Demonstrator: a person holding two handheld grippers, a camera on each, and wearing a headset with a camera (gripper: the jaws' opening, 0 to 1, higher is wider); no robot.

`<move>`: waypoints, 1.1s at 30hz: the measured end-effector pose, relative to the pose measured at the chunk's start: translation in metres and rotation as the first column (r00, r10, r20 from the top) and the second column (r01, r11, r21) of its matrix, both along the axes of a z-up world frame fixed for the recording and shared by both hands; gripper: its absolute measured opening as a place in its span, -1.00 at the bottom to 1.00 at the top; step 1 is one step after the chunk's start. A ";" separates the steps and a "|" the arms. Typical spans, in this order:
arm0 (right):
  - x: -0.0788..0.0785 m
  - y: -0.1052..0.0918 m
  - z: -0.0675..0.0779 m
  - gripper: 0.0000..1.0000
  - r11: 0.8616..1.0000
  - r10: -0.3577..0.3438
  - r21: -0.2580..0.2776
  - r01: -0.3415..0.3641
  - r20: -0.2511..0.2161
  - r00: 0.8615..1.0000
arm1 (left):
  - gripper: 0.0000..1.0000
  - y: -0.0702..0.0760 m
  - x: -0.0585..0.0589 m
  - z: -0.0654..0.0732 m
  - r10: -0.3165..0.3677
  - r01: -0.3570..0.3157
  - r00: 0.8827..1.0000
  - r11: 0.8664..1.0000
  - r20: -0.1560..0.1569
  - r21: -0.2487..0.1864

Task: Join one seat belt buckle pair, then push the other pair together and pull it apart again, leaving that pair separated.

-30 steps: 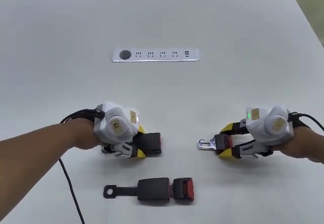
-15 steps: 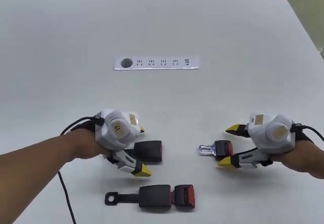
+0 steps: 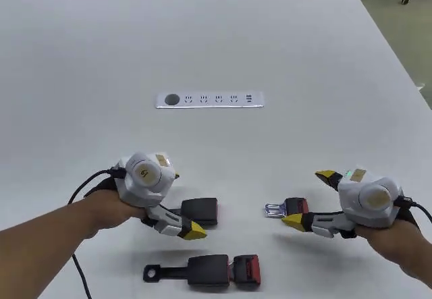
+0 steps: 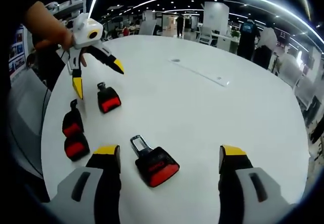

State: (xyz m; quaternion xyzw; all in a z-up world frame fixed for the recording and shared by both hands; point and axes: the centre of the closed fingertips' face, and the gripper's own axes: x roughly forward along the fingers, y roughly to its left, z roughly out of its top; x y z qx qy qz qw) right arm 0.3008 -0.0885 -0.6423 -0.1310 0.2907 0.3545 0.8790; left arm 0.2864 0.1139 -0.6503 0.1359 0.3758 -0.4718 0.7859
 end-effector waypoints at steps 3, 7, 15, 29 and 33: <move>-0.001 0.000 0.003 0.63 0.999 -0.041 0.003 0.041 0.021 0.999 | 0.92 0.006 -0.001 0.001 0.050 -0.050 0.999 0.999 0.010 -0.020; -0.006 0.006 0.012 0.70 0.995 -0.099 0.023 0.098 0.053 0.994 | 1.00 0.013 -0.005 0.010 0.135 -0.134 0.991 0.989 0.018 -0.062; -0.008 0.006 0.021 0.80 0.986 -0.161 0.059 0.157 0.089 0.983 | 1.00 0.027 -0.020 0.027 0.233 -0.225 0.971 0.968 0.061 -0.108; -0.048 0.010 0.038 0.85 0.978 -0.205 0.070 0.198 0.108 0.973 | 1.00 0.047 -0.051 0.047 0.315 -0.296 0.944 0.940 0.095 -0.171; -0.059 0.014 0.041 0.88 0.977 -0.209 0.076 0.201 0.115 0.971 | 1.00 0.054 -0.062 0.056 0.334 -0.310 0.936 0.932 0.108 -0.187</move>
